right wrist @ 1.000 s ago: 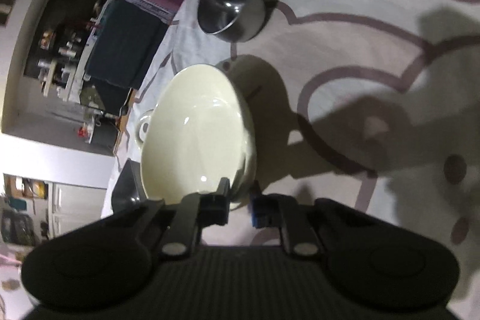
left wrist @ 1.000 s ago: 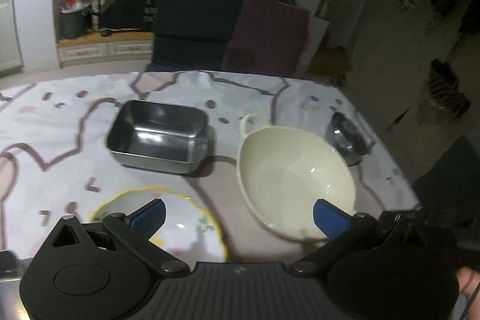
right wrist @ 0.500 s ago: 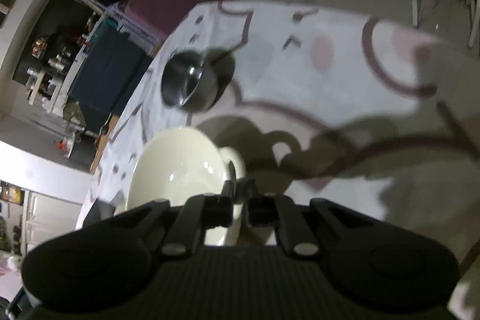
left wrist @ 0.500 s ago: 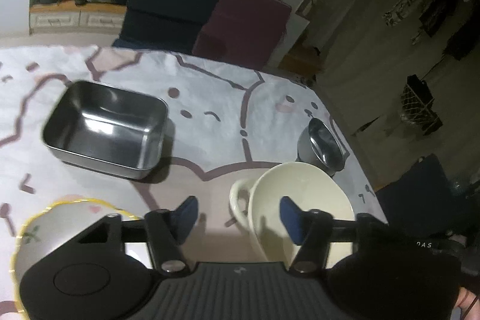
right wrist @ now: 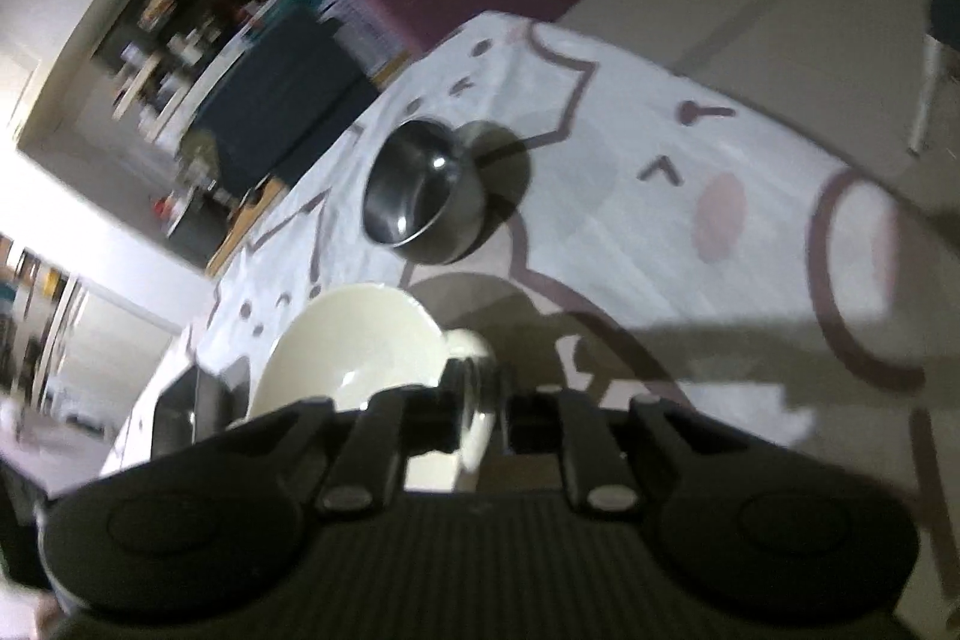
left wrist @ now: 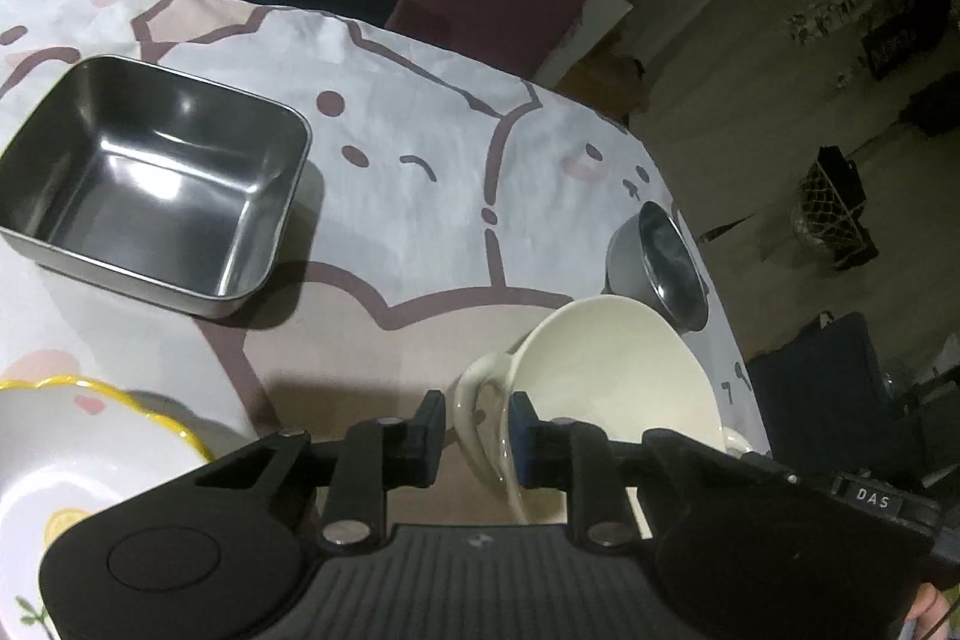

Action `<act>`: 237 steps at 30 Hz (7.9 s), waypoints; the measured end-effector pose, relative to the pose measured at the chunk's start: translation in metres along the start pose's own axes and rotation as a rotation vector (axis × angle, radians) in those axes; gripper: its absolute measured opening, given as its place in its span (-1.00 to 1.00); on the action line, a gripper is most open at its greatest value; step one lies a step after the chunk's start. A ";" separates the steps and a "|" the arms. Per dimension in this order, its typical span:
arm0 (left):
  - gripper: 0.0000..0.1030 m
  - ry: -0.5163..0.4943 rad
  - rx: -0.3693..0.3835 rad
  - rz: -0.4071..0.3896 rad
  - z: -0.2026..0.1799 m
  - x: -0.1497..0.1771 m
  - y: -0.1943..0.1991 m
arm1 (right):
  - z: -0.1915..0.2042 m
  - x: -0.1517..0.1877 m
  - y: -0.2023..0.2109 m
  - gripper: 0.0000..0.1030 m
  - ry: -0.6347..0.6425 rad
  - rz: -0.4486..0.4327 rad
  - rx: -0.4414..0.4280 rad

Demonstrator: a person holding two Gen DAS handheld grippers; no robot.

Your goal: Organize plates and bowls

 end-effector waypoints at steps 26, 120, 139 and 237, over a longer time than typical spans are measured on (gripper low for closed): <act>-0.58 -0.024 0.034 0.086 -0.005 0.005 -0.027 | 0.000 -0.003 -0.026 -0.63 0.121 0.142 -0.044; -0.58 0.128 -0.124 -0.290 0.150 0.136 0.294 | 0.231 0.176 0.057 -0.58 0.512 0.143 -0.276; -0.53 0.126 -0.217 -0.103 0.190 0.190 0.252 | 0.188 0.255 0.028 -0.54 0.491 0.344 -0.146; -0.43 0.063 -0.322 0.002 0.199 0.188 0.219 | 0.182 0.269 -0.014 -0.47 0.483 0.446 -0.015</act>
Point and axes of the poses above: each gripper's, at about its wrist camera, not at the fingertips, and y roughly against the way its jaws point, z to its left, x to its underside, the point moved 7 cm from there along -y, roughly the way its jaws point, and after that the axes turned 9 degrees about -x, right-handed, at the moved point
